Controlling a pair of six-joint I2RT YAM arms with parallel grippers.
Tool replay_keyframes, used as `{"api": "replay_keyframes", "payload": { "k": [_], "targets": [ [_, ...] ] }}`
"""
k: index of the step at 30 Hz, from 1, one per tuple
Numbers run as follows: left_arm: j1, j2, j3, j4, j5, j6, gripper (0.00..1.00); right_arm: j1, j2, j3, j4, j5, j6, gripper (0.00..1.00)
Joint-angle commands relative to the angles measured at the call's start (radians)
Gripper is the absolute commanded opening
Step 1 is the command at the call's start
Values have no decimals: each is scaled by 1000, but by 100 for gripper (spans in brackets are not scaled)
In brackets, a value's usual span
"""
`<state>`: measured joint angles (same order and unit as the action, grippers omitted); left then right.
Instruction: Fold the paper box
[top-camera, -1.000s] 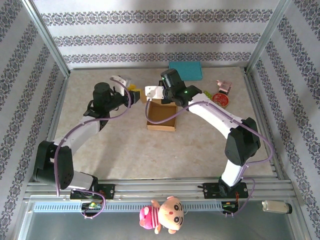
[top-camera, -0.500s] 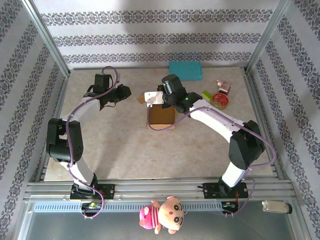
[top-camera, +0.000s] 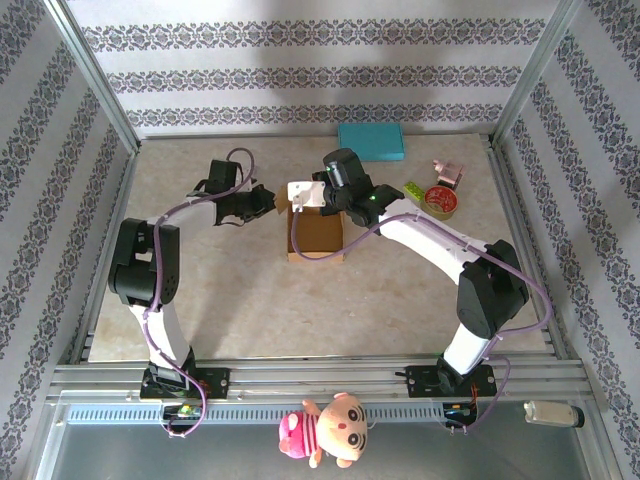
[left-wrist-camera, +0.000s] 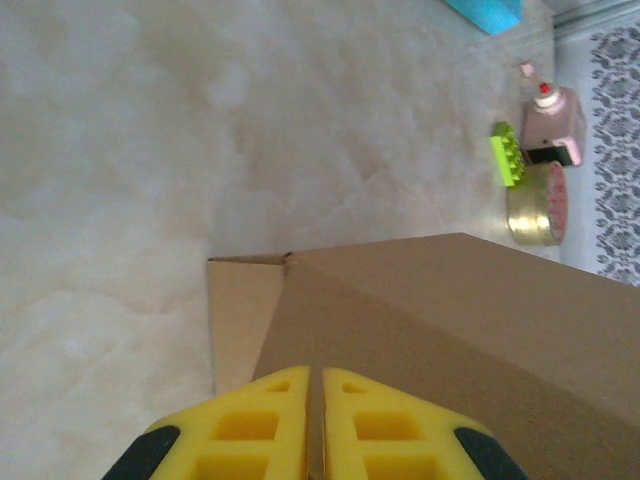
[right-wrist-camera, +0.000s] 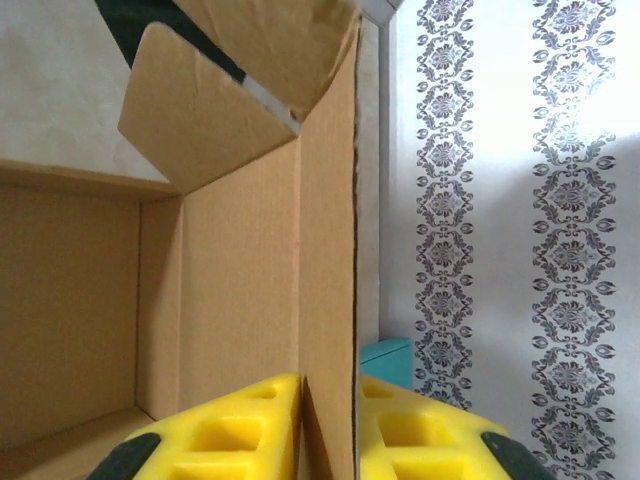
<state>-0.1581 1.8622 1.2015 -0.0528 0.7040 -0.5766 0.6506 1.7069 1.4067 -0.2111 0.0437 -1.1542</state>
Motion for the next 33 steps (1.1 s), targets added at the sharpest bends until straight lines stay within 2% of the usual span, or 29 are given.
{"api": "replay_keyframes", "payload": {
  "k": [1,7,15,19,21,24,26,28,30,33],
  "targets": [
    [-19,-13,-8,91,34,-1,11,6,-1,0,22,-30,28,18],
    [-53,-3,17,110,81,-21,11,7,3,3,23,-44,51,18],
    [-75,33,-1,286,158,-198,11,11,-1,-9,54,-38,65,16],
    [-85,19,0,295,155,-182,11,9,-8,-24,85,-15,47,15],
    [-93,12,0,289,155,-147,14,7,-10,-26,92,-13,47,14],
    [-94,-30,-39,290,121,-40,39,6,-13,-31,94,-19,40,12],
    [-87,-105,-110,306,51,135,50,3,-16,-35,91,-24,32,12],
    [-88,-182,-171,293,-37,343,52,2,-19,-37,89,-25,27,12],
    [-89,-239,-238,340,-79,500,53,0,-24,-38,84,-27,24,12],
    [-90,-294,-312,410,-61,696,53,0,-28,-38,81,-28,26,10]
  ]
}}
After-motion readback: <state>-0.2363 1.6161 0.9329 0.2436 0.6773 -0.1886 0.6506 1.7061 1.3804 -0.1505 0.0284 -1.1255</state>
